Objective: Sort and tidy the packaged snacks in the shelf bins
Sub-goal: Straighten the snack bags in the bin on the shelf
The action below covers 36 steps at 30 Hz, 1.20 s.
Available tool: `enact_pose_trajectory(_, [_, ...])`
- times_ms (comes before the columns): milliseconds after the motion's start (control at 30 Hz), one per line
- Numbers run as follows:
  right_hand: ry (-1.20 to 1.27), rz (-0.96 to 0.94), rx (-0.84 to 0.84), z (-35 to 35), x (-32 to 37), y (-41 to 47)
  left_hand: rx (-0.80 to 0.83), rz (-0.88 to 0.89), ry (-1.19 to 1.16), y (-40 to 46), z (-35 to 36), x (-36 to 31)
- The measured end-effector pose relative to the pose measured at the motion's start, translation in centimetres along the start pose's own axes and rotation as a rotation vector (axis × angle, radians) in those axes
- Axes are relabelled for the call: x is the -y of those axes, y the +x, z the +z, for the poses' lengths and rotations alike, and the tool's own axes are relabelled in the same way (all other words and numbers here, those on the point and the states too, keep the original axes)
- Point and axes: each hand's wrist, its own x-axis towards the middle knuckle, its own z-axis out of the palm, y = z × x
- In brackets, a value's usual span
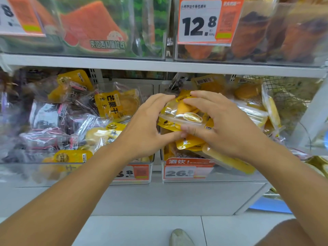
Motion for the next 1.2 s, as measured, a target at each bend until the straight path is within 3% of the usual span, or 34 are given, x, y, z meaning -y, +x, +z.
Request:
enact_pose_trajectory(133, [0.090,-0.024,0.140,-0.5,-1.6,0.0,0.057,-0.019,0.058,-0.4,0.1,0.1])
enact_pose_trajectory(267, [0.083,-0.066,0.324,-1.6,-2.5,-0.4,-0.003,-0.064,0.179,0.2,0.6,-0.6])
enact_pose_trajectory(367, [-0.049,-0.032,0.222,-2.4,-2.5,-1.1,-0.009,-0.113,0.228,1.1,1.0,-0.9])
enact_pose_trajectory(567, [-0.231,0.222,0.101,-2.5,-1.8,-2.7,-0.010,-0.173,0.332,2.5,1.8,-1.2])
enact_pose_trajectory(700, [-0.081,0.114,0.116,-2.2,-3.2,-2.1,0.075,-0.172,0.220,2.7,1.3,-1.0])
enact_pose_trajectory(867, [0.247,-0.032,0.239,-2.5,-5.3,-0.7,0.373,-0.242,0.144,1.5,-0.3,-2.1])
enact_pose_trajectory(933, [0.278,-0.031,0.203,-2.7,-5.5,-0.5,0.296,-0.228,0.193,1.3,0.4,-2.3])
enact_pose_trajectory(1067, [-0.044,0.056,0.010,-2.7,-4.6,-1.2,0.123,-0.186,0.239,1.7,2.1,-2.0])
enact_pose_trajectory(1200, [-0.384,0.364,-0.067,-2.4,-1.6,-2.8,0.045,-0.160,0.258,1.7,2.5,-2.0])
